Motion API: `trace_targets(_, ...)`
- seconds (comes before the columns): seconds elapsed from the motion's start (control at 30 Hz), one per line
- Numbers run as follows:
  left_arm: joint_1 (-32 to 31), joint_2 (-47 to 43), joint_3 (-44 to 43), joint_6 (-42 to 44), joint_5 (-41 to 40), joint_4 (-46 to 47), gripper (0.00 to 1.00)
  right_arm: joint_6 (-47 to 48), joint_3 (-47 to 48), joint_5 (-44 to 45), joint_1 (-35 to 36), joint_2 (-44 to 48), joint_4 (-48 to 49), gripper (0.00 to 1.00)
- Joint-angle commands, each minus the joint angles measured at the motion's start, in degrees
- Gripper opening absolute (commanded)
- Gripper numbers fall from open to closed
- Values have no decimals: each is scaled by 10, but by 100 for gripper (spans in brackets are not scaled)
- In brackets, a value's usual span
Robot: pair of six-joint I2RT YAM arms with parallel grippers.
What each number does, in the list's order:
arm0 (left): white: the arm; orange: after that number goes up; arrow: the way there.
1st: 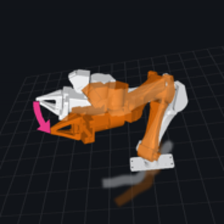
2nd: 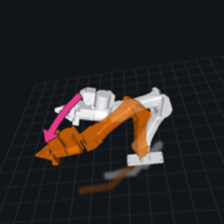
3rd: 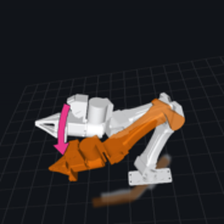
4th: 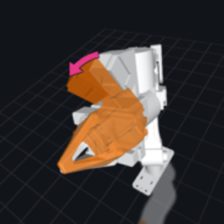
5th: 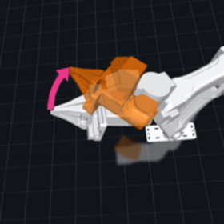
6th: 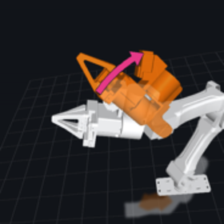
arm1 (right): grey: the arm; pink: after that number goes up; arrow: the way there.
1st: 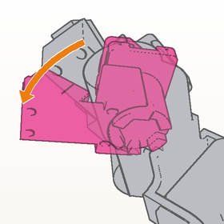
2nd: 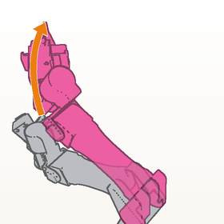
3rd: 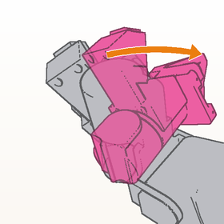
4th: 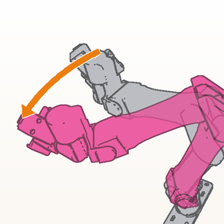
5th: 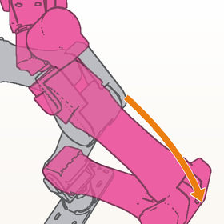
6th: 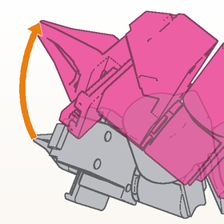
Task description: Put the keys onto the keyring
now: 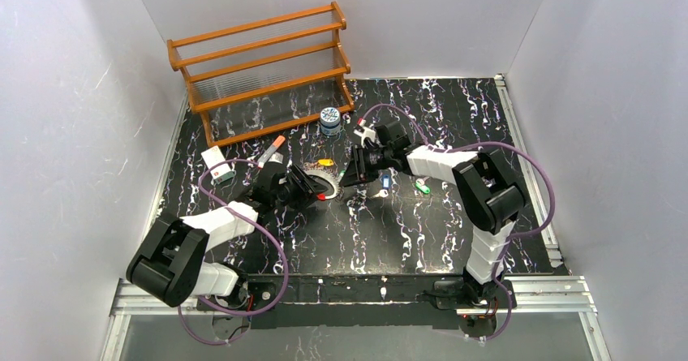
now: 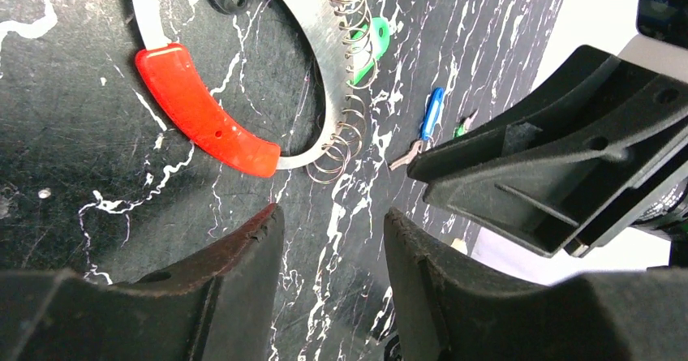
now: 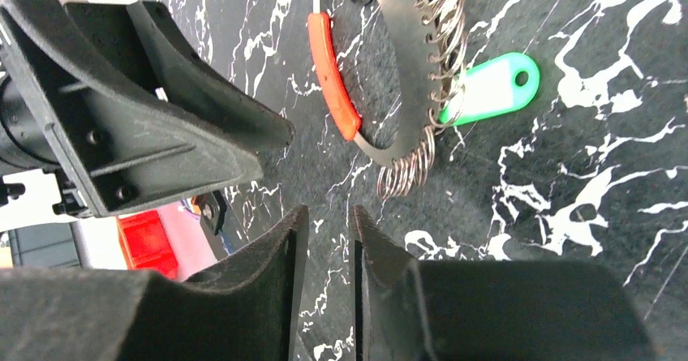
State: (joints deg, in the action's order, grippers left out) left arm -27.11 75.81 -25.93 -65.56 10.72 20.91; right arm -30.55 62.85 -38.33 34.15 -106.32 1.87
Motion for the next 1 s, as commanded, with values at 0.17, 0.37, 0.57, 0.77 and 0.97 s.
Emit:
trace_targets(0.17,6,-17,-23,3,-15,-69,48,-2,55,3,10,-39,-18,31)
trace_targets(0.37,7,-8,-25,-5,-14,-66,48,1,74,0,12,-64,-50,31)
trace_targets(0.57,7,-6,-30,-1,-18,-75,48,5,75,0,13,-68,-57,31)
trace_targets(0.77,7,-5,-31,0,-20,-81,48,2,71,3,15,-76,-56,34)
trace_targets(0.97,7,-4,-29,0,-20,-86,48,-9,71,3,16,-83,-48,37)
